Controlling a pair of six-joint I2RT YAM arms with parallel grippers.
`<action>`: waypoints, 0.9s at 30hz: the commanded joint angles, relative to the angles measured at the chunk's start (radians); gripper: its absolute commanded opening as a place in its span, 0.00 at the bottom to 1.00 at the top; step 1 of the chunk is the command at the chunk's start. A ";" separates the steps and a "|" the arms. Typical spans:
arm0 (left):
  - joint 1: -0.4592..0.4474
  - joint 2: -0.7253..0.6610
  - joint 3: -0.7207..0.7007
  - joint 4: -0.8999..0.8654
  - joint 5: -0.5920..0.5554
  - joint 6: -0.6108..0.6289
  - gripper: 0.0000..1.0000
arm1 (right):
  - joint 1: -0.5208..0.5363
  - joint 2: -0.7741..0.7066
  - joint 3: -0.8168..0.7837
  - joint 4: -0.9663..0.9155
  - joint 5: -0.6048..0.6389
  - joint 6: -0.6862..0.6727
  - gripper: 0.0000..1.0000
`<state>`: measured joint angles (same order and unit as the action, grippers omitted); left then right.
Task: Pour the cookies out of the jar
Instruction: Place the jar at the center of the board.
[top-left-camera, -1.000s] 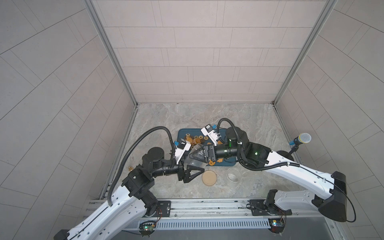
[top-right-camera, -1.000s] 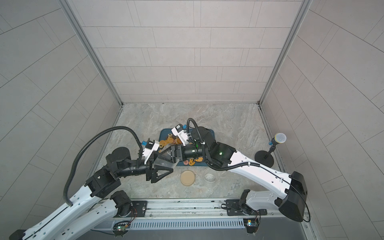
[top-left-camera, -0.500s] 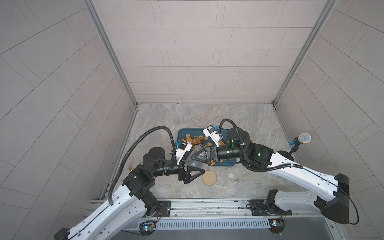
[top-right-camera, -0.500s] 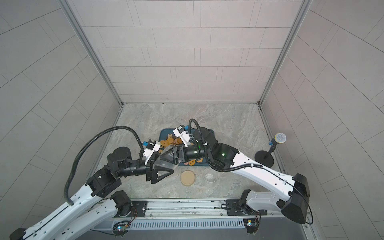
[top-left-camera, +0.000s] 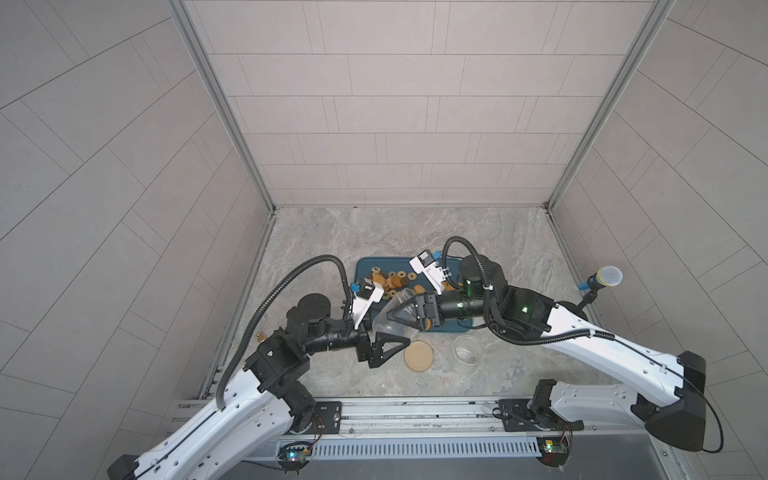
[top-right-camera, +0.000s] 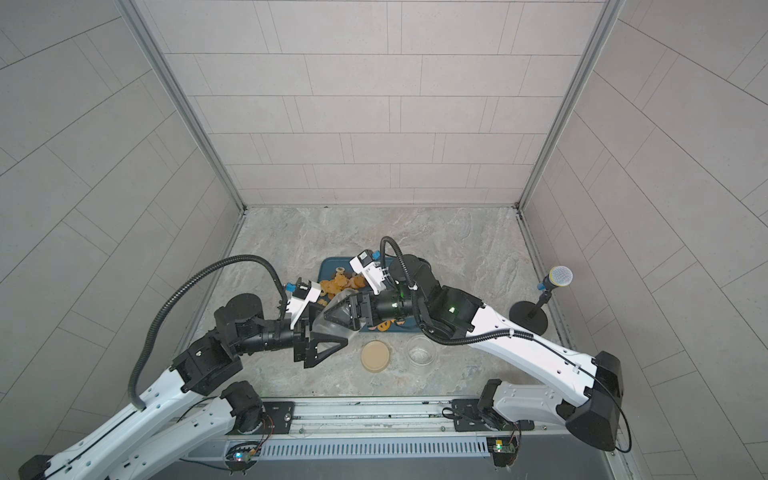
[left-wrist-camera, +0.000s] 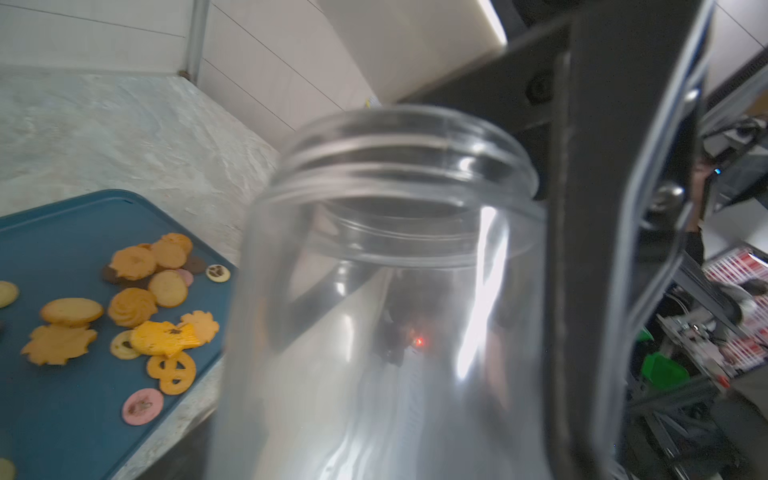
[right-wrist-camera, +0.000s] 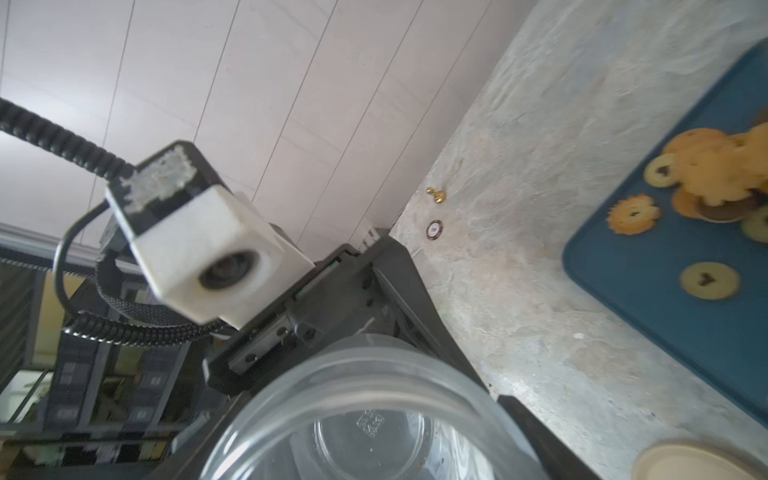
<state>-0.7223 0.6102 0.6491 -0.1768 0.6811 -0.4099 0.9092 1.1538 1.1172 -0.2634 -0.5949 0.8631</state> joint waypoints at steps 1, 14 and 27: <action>0.012 -0.022 0.035 -0.027 -0.104 0.007 1.00 | -0.013 -0.053 0.066 -0.131 0.058 -0.055 0.00; 0.015 -0.151 0.079 -0.357 -0.883 -0.015 1.00 | -0.044 -0.056 0.163 -0.446 0.409 -0.128 0.00; 0.081 0.113 0.247 -0.537 -1.152 0.012 1.00 | 0.034 -0.055 0.114 -0.481 0.625 -0.103 0.00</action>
<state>-0.6762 0.7052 0.8547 -0.6640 -0.3935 -0.3992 0.9070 1.1282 1.2346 -0.7685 -0.0593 0.7448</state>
